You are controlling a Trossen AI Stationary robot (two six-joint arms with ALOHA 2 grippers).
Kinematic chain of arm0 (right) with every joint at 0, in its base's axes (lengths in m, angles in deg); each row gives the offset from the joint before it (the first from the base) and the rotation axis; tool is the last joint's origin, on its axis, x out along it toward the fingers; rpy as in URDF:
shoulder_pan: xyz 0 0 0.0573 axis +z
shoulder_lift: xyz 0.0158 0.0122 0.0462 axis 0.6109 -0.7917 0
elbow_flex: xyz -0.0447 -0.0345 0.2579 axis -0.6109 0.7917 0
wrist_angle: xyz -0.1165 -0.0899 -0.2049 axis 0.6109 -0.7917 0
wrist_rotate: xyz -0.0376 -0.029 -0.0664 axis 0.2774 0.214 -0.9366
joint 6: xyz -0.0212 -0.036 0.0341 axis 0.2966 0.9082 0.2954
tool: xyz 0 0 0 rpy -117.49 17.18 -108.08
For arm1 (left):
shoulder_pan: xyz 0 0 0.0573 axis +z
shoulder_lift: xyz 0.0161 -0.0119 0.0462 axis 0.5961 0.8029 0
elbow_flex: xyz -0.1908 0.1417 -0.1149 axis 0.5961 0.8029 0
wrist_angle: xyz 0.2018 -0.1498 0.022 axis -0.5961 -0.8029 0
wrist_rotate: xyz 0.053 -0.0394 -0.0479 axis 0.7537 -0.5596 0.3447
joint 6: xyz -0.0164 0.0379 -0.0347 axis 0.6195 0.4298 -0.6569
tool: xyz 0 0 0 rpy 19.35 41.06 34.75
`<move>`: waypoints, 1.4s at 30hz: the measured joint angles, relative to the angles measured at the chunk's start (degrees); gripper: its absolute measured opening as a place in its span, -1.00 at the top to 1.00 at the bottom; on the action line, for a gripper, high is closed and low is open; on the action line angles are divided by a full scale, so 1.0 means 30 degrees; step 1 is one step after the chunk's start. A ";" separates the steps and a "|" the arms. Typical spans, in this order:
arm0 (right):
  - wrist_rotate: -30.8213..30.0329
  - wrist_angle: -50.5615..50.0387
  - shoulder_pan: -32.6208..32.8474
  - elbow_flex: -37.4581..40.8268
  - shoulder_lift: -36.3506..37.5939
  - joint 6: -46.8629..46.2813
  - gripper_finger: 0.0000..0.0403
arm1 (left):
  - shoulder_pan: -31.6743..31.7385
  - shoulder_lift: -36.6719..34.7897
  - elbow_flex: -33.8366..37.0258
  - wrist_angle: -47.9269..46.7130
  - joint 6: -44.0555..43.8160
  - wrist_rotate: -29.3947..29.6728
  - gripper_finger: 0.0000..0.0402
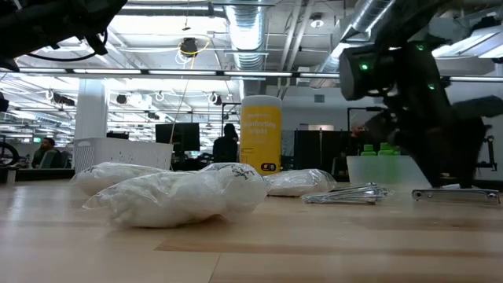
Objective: Pick & Place Travel size toiletries
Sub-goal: Put the silver nail cutter into the white bin
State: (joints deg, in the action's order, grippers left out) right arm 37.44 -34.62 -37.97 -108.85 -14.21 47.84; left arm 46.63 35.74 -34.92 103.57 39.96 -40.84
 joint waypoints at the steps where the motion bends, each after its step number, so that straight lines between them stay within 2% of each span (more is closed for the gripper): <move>1: 0.0015 0.0382 0.0000 0.0321 0.0046 -0.0016 -0.37 | -0.0002 0.0000 -0.0002 0.0000 0.0004 -0.0006 1.00; 6: -0.0029 0.1132 -0.0007 0.0662 -0.0285 -0.0084 -0.35 | -0.0005 0.0059 0.0000 -0.0029 0.0000 0.0001 1.00; 9: -0.0120 0.0967 0.0112 0.0627 -0.0932 -0.0104 -0.24 | 0.0000 0.0267 0.0000 -0.0044 -0.0006 0.0059 1.00; 16: -0.0598 0.0736 0.0576 0.0301 -0.1736 -0.0116 0.30 | -0.0001 0.0605 0.0000 -0.0004 -0.0073 0.0052 1.00; 21: -0.0522 0.1077 0.0425 0.0262 -0.0998 -0.0057 0.72 | 0.0000 0.0605 0.0000 0.0014 -0.0073 0.0001 1.00; 23: -0.0469 0.1085 0.0309 0.0257 -0.0687 -0.0057 0.82 | -0.0004 0.0605 0.0000 0.0015 -0.0073 0.0007 1.00; 26: -0.0375 0.1608 0.0184 0.0302 -0.0210 -0.0082 0.82 | -0.0005 0.0605 -0.0001 0.0053 -0.0194 0.0008 1.00; 32: -0.0389 0.1772 0.0012 -0.0458 0.1557 -0.0993 0.80 | -0.0007 0.0605 0.0000 0.0233 -0.2537 0.0043 1.00; 38: -0.1411 0.2268 -0.0672 -0.4054 0.2848 -0.1272 0.81 | -0.0006 0.1286 -0.0007 0.0249 -0.3969 0.0080 0.95; 42: -0.2307 0.3453 -0.1194 -0.7622 0.2264 -0.0690 0.80 | 0.0000 0.3020 -0.0098 0.0162 -0.5326 0.0122 0.76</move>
State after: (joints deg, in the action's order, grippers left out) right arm 30.52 -24.26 -41.55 -131.72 -7.41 45.77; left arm 46.63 44.80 -35.21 104.05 23.98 -40.47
